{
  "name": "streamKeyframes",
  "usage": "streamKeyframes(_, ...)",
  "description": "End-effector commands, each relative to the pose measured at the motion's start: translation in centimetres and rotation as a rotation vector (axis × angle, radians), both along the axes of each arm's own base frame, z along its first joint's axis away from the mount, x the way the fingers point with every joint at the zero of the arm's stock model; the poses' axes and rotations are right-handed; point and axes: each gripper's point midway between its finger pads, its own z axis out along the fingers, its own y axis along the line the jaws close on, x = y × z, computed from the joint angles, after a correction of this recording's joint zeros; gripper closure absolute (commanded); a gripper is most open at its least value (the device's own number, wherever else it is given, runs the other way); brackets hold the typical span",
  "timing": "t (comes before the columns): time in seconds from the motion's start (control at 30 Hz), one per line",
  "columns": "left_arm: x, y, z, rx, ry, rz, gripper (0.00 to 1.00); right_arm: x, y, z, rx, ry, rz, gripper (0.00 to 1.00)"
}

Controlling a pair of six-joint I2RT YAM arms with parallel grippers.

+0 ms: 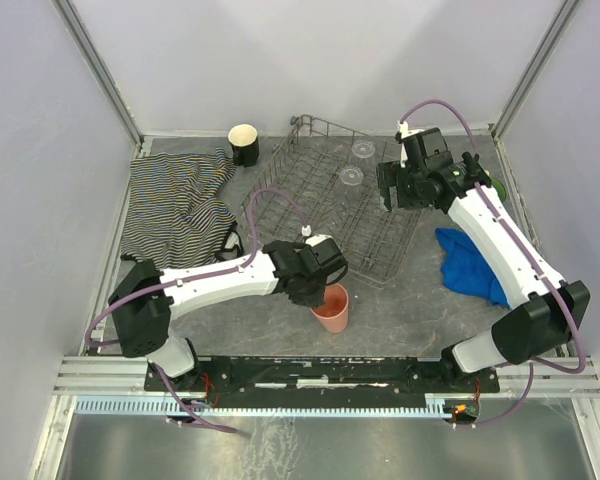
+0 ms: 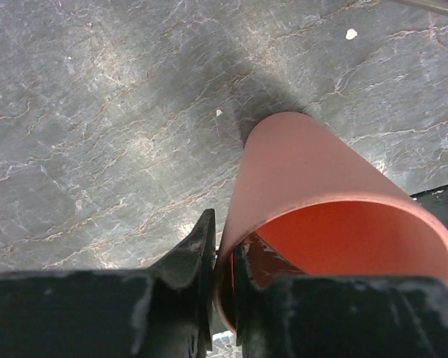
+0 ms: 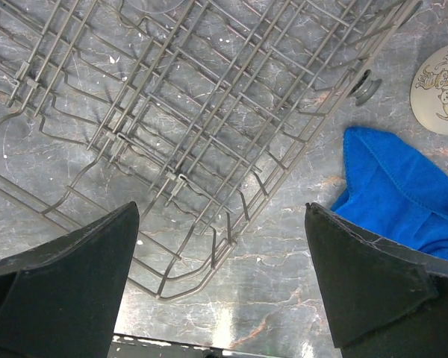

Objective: Load the cups into the dish rack

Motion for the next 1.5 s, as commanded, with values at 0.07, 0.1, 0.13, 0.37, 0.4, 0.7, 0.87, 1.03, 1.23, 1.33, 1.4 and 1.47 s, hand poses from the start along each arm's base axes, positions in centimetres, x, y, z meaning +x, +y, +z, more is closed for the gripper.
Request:
streamKeyframes(0.07, 0.7, -1.1, 2.0, -0.054, -0.040, 0.033, 0.97, -0.3, 0.1, 1.6, 0.039, -0.055, 0.024, 0.00)
streamKeyframes(0.1, 0.8, -1.2, 2.7, -0.062, -0.048, 0.032, 0.97, -0.4, 0.5, 1.5, 0.053, -0.050, 0.038, 0.00)
streamKeyframes(0.13, 1.0, -1.3, 3.6, -0.075, -0.056, 0.032, 0.97, -0.6, 0.7, 1.5, 0.070, -0.044, 0.049, 0.01)
streamKeyframes(0.37, 4.6, -0.4, 12.6, -0.391, -0.115, 0.146, 0.97, -1.9, 5.4, 3.0, 0.431, -0.009, 0.166, 0.01)
streamKeyframes(0.4, 5.8, 0.2, 14.0, -0.472, -0.128, 0.177, 0.97, -2.0, 6.1, 3.3, 0.515, -0.001, 0.176, 0.01)
streamKeyframes(0.7, 12.0, 2.9, 19.9, -0.916, -0.218, 0.223, 0.97, -2.0, 9.3, 7.6, 1.057, -0.001, 0.268, 0.02)
streamKeyframes(0.87, 13.1, 1.1, 21.3, -1.081, -0.181, 0.195, 0.97, -1.9, 10.5, 8.8, 1.306, 0.038, 0.262, 0.00)
streamKeyframes(1.03, 13.3, 0.7, 22.0, -1.167, -0.150, 0.204, 0.97, -1.2, 10.3, 10.2, 1.509, 0.049, 0.251, 0.00)
streamKeyframes(1.23, 13.7, 0.9, 22.5, -1.218, -0.150, 0.223, 0.97, -1.2, 10.4, 9.8, 1.585, 0.105, 0.233, 0.00)
streamKeyframes(1.33, 14.1, 0.8, 22.3, -1.220, -0.151, 0.224, 0.97, -1.5, 10.4, 9.7, 1.587, 0.123, 0.230, 0.00)
streamKeyframes(1.4, 14.4, 0.7, 22.2, -1.223, -0.154, 0.227, 0.97, -1.7, 10.4, 9.8, 1.590, 0.133, 0.231, 0.00)
streamKeyframes(1.47, 14.8, 0.6, 22.2, -1.226, -0.157, 0.226, 0.97, -1.9, 10.4, 9.9, 1.596, 0.141, 0.235, 0.00)
